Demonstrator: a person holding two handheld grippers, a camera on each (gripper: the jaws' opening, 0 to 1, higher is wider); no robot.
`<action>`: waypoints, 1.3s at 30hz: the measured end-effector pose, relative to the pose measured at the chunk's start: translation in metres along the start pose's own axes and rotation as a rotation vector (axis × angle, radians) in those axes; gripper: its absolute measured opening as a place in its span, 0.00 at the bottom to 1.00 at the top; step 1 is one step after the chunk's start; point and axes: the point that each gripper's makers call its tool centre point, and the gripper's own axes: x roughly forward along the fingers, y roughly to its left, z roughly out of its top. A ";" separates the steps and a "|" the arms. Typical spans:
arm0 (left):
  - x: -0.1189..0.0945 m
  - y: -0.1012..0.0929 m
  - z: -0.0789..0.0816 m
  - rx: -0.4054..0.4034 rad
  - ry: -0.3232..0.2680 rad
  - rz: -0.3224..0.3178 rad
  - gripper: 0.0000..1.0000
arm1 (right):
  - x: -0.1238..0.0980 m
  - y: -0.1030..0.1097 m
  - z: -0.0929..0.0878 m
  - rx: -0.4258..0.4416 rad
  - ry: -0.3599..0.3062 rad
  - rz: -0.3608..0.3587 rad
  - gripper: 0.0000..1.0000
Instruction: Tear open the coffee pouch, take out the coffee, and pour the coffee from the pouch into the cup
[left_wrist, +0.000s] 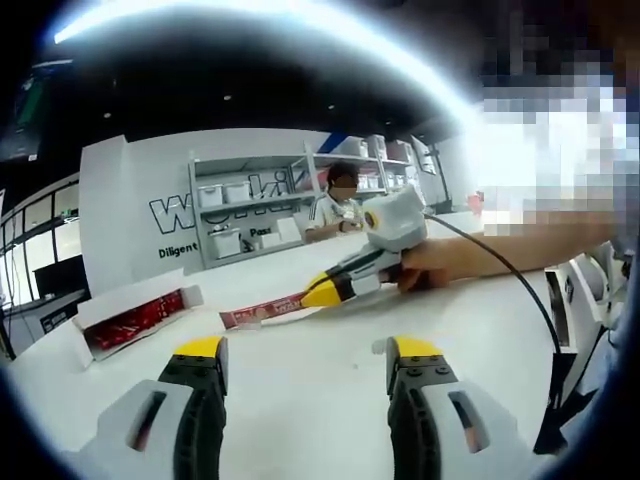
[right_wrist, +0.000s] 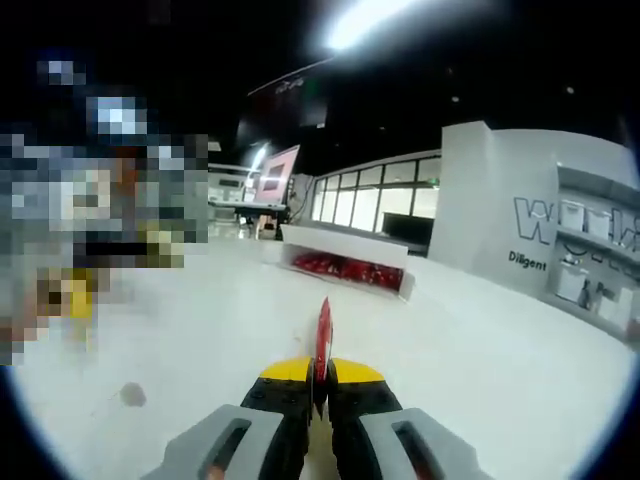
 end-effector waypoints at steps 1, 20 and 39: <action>0.000 0.000 0.000 0.000 0.000 -0.001 0.66 | -0.001 0.000 0.000 0.000 0.001 -0.001 0.07; 0.000 0.000 0.000 -0.001 -0.001 -0.003 0.66 | -0.010 0.003 -0.002 -0.006 0.006 -0.011 0.07; -0.001 -0.005 0.002 -0.004 -0.014 -0.024 0.66 | -0.018 0.007 -0.004 -0.001 0.005 0.000 0.07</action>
